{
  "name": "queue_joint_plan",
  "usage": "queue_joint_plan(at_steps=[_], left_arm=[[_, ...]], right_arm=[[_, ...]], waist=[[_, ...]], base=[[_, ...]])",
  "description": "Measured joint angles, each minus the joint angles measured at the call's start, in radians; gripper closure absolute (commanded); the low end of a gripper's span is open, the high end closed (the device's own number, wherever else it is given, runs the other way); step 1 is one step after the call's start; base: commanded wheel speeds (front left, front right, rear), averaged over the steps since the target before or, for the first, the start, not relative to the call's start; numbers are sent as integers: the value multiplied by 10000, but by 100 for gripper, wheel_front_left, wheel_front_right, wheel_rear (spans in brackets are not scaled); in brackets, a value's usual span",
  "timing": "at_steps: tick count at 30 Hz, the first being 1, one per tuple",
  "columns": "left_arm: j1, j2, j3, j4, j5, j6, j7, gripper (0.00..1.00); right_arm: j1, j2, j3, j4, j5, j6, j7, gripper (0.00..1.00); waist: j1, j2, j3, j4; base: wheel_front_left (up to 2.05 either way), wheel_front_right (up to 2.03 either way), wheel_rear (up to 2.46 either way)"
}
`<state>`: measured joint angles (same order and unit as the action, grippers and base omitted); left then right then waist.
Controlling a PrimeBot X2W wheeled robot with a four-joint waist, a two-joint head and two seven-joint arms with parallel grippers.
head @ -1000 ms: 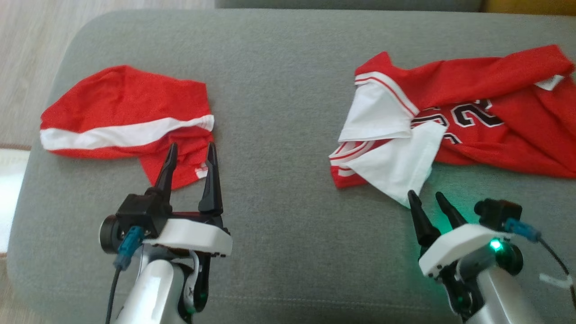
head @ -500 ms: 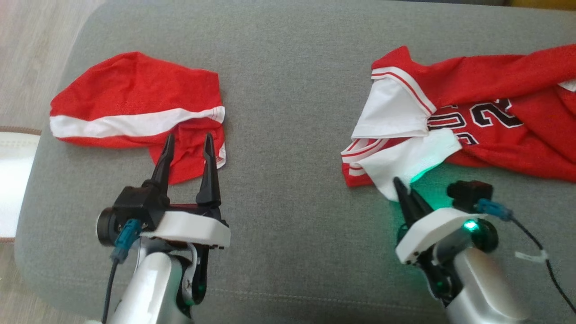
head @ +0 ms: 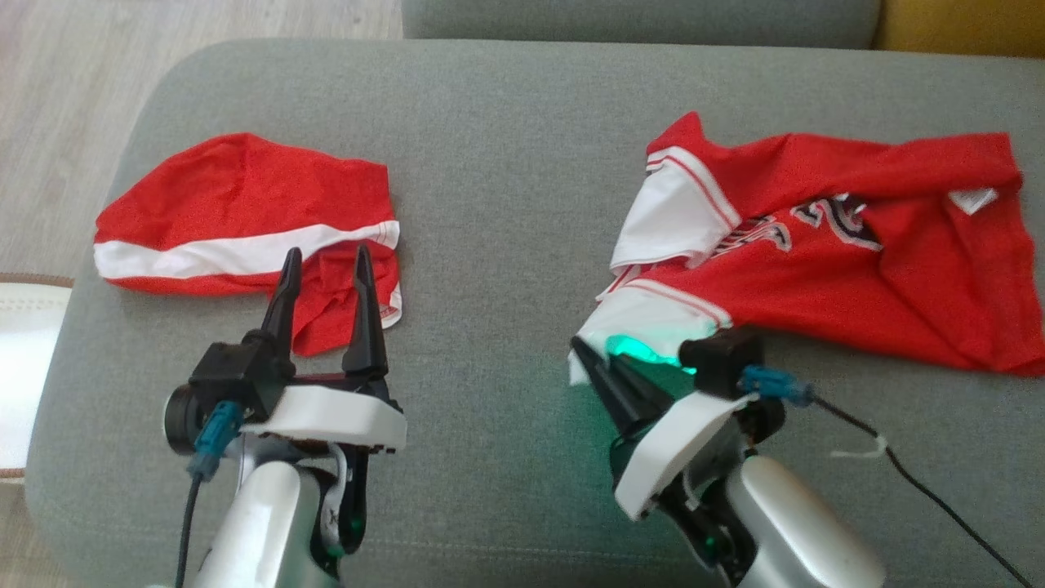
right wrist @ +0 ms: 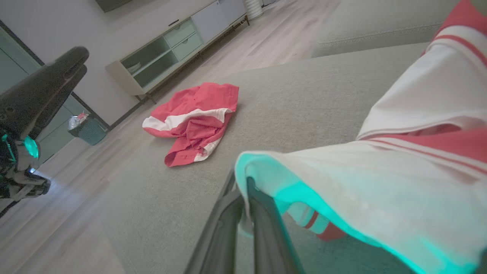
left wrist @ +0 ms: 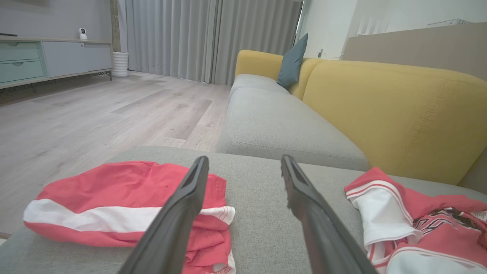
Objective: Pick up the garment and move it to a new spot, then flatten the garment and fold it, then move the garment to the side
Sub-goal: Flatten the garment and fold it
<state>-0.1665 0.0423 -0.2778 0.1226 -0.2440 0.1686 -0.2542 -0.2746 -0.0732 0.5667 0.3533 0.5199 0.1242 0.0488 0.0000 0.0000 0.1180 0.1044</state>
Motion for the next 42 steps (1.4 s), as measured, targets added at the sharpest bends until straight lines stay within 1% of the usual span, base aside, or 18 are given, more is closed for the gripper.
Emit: queue_joint_plan(at_steps=[1, 5, 9, 10, 11, 14, 19, 22, 24, 25, 27, 29, 32, 37, 42], left_arm=[[0, 0, 0, 0, 0, 0, 0, 0], [32, -2, 6, 0, -81, 2, 0, 0], [88, 0, 15, -12, -81, 79, 0, 0], [137, 0, 23, -13, -81, 79, 0, 0], [198, 0, 29, -15, -79, 79, 0, 0], [322, 0, 63, -15, -79, 79, 0, 0], [389, 0, 100, -54, -79, 82, 0, 0], [389, 2, 94, -100, -79, 84, 0, 0], [389, 2, 92, -176, -79, 84, 2, 0], [389, 2, 84, -238, -77, 79, 0, 0], [389, 0, 52, -249, -15, 58, 0, 0], [389, 2, 50, -265, -8, 23, 0, 0], [388, 2, 40, -290, -8, -15, 0, 0], [385, 2, 12, -334, 4, -19, 0, 0], [312, 2, -50, -337, 50, -113, 0, 0]], right_arm=[[0, 0, 0, 0, 0, 0, 0, 100], [1, 2, 587, 31, 96, 0, 42, 100], [28, 8, 888, 443, 186, 0, 42, 100], [32, 10, 876, 608, 159, 0, 44, 43], [35, 12, 832, 788, 84, 0, 65, 0], [112, 35, 341, 1026, -134, 0, 54, 0], [242, -31, -1258, 1080, -986, 0, -322, 0], [314, -288, -2276, 679, -1816, 0, -696, 0], [567, -476, -3177, 357, -2372, 0, -1103, 0], [952, -485, -4075, 8, -2631, 0, -1465, 0], [1354, -449, -4694, -355, -3081, 0, -1825, 0], [1646, -286, -5231, -654, -3279, 0, -2090, 0], [1884, -104, -5728, -941, -3480, 0, -2332, 0], [1879, 40, -6107, -1137, -3824, 0, -2481, 0], [1437, 29, -6984, -976, -4182, 0, -2245, 0]], waist=[[0, 0, 0, 0], [0, 0, -151, 21], [0, 0, -232, 20], [0, 0, -246, 6], [0, 0, -259, -15], [0, 0, -287, -133], [0, 0, -333, -454], [0, 0, -363, -664], [0, 0, -383, -803], [0, 0, -398, -935], [0, 0, -406, -1060], [0, 0, -401, -1177], [0, 0, -361, -1323], [0, 0, -196, -1433], [0, 0, 139, -1416]], base=[[0, 0, 0], [0, 0, 0], [0, 0, 0], [0, 0, 0], [0, 0, 0], [0, 0, 0], [0, 0, 0], [0, 0, 0], [0, 0, 0], [0, 0, 0], [0, 0, 0], [0, 0, 0], [0, 0, 0], [0, 0, 0], [0, 0, 0]])
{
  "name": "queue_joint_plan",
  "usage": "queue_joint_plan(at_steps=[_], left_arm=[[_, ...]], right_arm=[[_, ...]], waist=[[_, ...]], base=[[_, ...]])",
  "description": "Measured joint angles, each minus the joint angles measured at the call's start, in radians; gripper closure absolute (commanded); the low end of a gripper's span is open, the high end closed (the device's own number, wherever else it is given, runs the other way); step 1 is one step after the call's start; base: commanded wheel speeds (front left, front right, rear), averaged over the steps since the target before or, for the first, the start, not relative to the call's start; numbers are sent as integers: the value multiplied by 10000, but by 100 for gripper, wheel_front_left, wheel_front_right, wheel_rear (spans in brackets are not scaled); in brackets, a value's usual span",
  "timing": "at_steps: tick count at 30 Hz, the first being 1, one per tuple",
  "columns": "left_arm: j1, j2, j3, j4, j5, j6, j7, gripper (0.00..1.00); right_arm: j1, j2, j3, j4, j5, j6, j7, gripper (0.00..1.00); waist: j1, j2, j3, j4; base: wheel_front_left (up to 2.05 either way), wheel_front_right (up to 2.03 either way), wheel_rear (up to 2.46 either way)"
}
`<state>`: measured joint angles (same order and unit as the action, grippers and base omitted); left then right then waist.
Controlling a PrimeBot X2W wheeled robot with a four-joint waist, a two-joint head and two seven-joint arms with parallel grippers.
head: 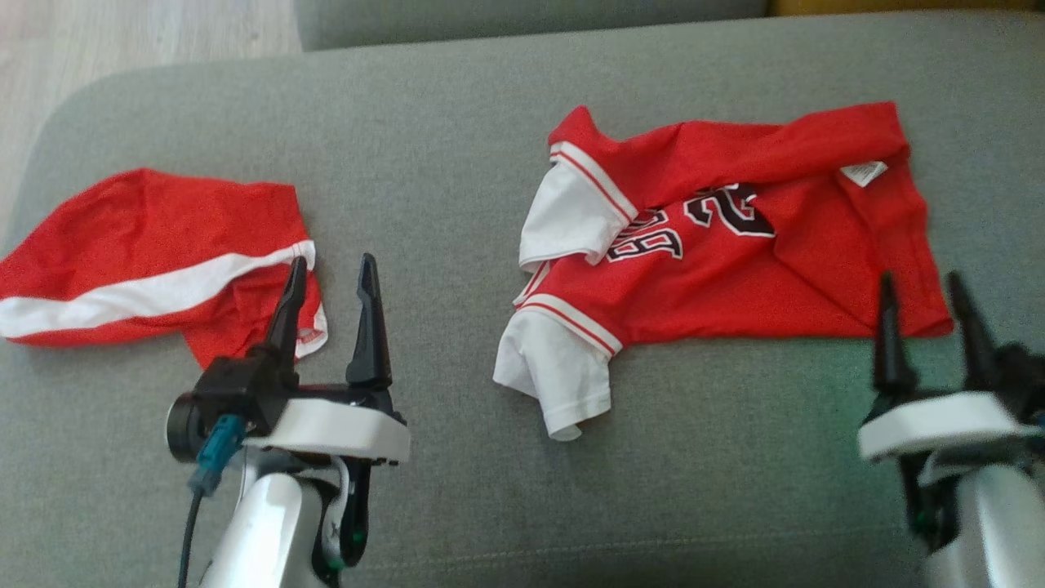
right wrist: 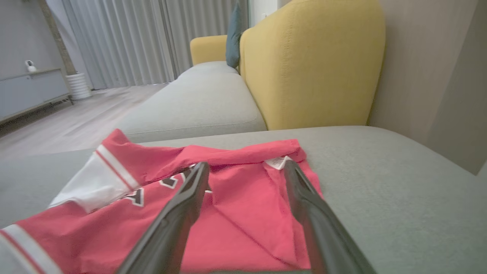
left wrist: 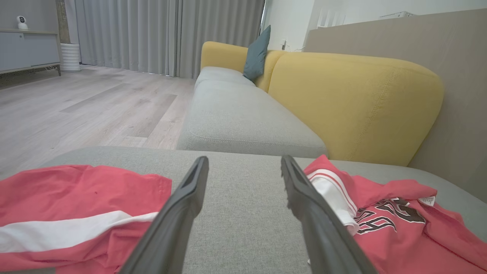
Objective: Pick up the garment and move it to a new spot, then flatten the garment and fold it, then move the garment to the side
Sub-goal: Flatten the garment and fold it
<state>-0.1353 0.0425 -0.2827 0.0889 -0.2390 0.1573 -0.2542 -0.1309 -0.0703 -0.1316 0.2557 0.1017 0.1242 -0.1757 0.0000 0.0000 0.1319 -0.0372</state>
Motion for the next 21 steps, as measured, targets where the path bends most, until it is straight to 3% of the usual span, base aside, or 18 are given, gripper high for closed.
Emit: queue_joint_plan(at_steps=[10, 16, 21], left_arm=[[-483, 0, -104, 42, 138, -98, 0, 0], [-710, 0, -205, 61, 182, -171, 0, 0], [-793, -2, -236, 65, 194, -174, 0, 0]], right_arm=[[-2084, -518, -1231, 1511, 82, 0, 1371, 0], [-2813, -932, -1335, 2882, 420, 0, 2251, 0], [-3131, -1093, -1124, 3496, 589, 0, 2378, 0]], waist=[[1, 0, 874, 330], [2, 0, 1320, 582], [2, 0, 1531, 689]], base=[[0, 0, 0], [0, 0, 0], [0, 0, 0]])
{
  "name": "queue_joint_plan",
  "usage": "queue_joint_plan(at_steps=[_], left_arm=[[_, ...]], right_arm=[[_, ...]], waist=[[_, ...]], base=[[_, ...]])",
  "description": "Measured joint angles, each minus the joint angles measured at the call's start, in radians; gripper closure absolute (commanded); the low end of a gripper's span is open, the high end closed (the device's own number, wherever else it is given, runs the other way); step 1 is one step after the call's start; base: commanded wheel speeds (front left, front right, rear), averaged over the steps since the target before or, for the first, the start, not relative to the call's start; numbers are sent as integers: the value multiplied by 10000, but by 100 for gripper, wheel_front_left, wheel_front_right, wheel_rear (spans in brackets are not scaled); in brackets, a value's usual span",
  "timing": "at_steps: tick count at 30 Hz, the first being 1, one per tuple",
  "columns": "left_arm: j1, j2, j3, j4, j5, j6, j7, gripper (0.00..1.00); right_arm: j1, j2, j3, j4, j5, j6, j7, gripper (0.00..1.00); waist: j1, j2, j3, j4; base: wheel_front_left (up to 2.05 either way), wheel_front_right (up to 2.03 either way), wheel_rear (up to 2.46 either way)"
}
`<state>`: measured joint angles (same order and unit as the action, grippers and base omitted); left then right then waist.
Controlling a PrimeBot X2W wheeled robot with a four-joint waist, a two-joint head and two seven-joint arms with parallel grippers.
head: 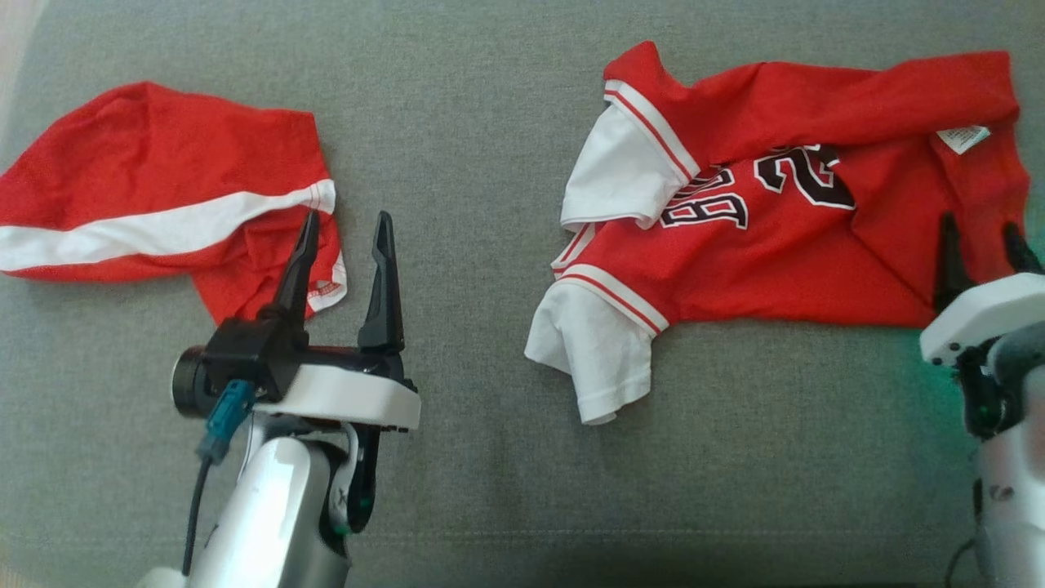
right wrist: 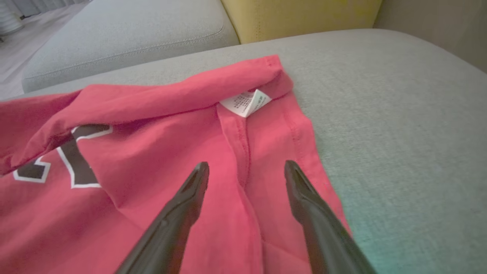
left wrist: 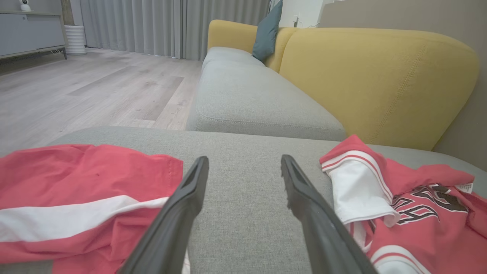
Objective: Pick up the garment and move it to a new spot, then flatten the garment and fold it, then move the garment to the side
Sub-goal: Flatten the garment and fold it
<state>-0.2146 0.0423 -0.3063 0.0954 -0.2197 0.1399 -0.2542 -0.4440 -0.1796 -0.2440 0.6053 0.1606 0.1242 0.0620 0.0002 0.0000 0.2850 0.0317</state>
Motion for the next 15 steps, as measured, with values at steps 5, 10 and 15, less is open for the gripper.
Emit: queue_joint_plan(at_steps=[5, 10, 15], left_arm=[[-7, 0, 0, 15, 71, -2, 0, 0], [-79, 0, 2, 27, 71, -2, 0, 0], [-217, 0, 0, 35, 71, -2, 0, 0]], right_arm=[[-192, -105, 318, 422, 295, 0, 13, 24], [-249, -236, 443, 675, 616, 0, 13, 100], [-727, -604, 435, 759, 725, 0, 10, 100]], waist=[[-1, 0, 105, 4], [-1, 0, 175, -2], [-1, 0, 245, 35]], base=[[0, 0, 0], [0, 0, 0], [0, 0, 0]])
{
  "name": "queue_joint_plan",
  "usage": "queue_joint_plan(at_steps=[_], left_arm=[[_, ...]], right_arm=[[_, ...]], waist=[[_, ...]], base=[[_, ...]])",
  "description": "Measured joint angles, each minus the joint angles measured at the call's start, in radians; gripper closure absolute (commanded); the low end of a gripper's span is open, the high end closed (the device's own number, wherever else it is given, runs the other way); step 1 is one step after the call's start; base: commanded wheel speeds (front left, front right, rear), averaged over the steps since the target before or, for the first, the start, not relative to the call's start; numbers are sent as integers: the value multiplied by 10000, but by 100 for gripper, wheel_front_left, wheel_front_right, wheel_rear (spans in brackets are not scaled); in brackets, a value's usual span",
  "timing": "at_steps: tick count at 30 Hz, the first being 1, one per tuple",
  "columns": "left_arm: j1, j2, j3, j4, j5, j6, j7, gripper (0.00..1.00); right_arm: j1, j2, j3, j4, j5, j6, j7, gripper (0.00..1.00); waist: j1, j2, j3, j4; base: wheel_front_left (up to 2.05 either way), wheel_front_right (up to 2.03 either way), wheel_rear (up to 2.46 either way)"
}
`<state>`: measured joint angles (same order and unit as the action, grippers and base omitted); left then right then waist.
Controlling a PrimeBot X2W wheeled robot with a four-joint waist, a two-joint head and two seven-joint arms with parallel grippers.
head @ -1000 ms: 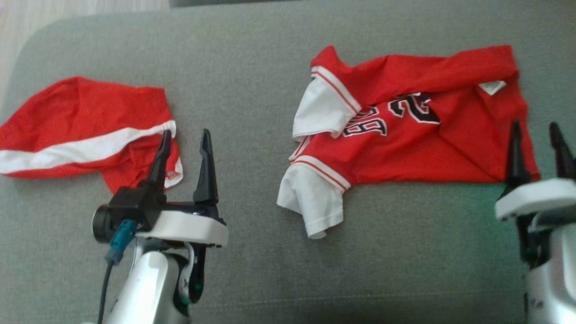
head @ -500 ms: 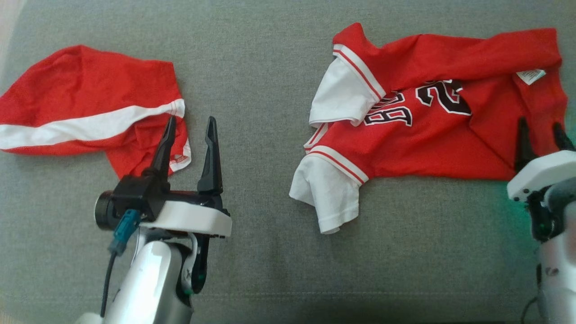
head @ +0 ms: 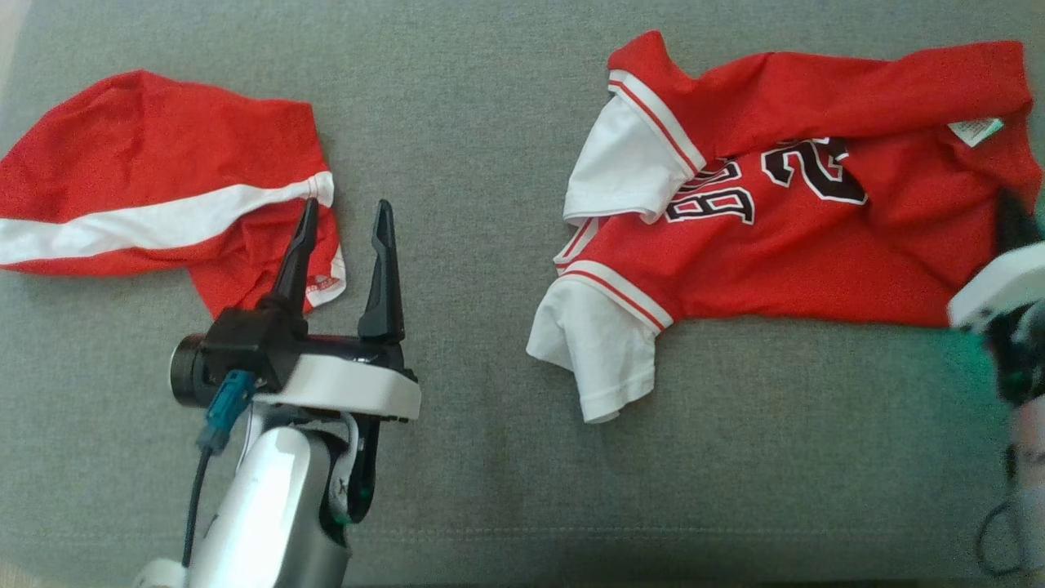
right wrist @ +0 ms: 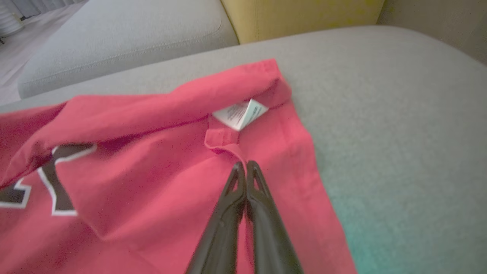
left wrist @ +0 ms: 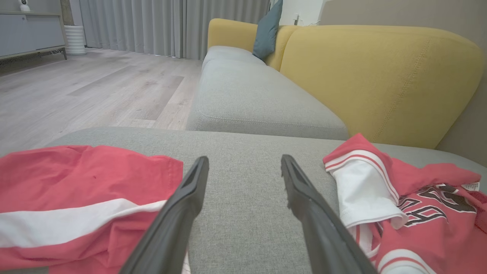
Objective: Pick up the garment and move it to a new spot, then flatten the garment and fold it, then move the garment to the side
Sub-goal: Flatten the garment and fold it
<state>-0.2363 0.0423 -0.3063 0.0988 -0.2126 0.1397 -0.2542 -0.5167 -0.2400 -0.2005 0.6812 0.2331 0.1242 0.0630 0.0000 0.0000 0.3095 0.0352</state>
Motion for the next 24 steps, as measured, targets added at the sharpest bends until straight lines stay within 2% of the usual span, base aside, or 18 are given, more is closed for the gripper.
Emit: queue_joint_plan(at_steps=[7, 12, 16, 17, 18, 24], left_arm=[[-99, -4, -61, 2, -2, -2, 0, 0], [-360, -6, -121, -2, -25, -2, 0, 0], [-384, -6, -163, -2, -25, 0, 0, 0], [-384, -6, -169, -2, -25, 0, -2, 0], [-384, -6, -174, -2, -25, 0, -2, 0], [-384, -6, -165, 2, -25, 12, -17, 0]], right_arm=[[-1008, -1012, -100, 13, -397, 0, 238, 100], [-1788, -1726, -132, 485, -1072, 0, 431, 100], [-2229, -2040, -265, 924, -1584, 0, 435, 100], [-2388, -2088, -355, 1127, -1743, 0, 466, 6], [-2522, -2134, -414, 1315, -1958, 0, 487, 0], [-2794, -2052, -1028, 2042, -2792, 0, -52, 0]], waist=[[0, 0, 202, 198], [0, 0, 388, 461], [1, 0, 503, 618], [1, 0, 531, 658], [1, 0, 552, 694], [0, 0, 459, 681]], base=[[0, 0, 0], [0, 0, 0], [0, 0, 0], [0, 0, 0], [0, 0, 0], [0, 0, 0]])
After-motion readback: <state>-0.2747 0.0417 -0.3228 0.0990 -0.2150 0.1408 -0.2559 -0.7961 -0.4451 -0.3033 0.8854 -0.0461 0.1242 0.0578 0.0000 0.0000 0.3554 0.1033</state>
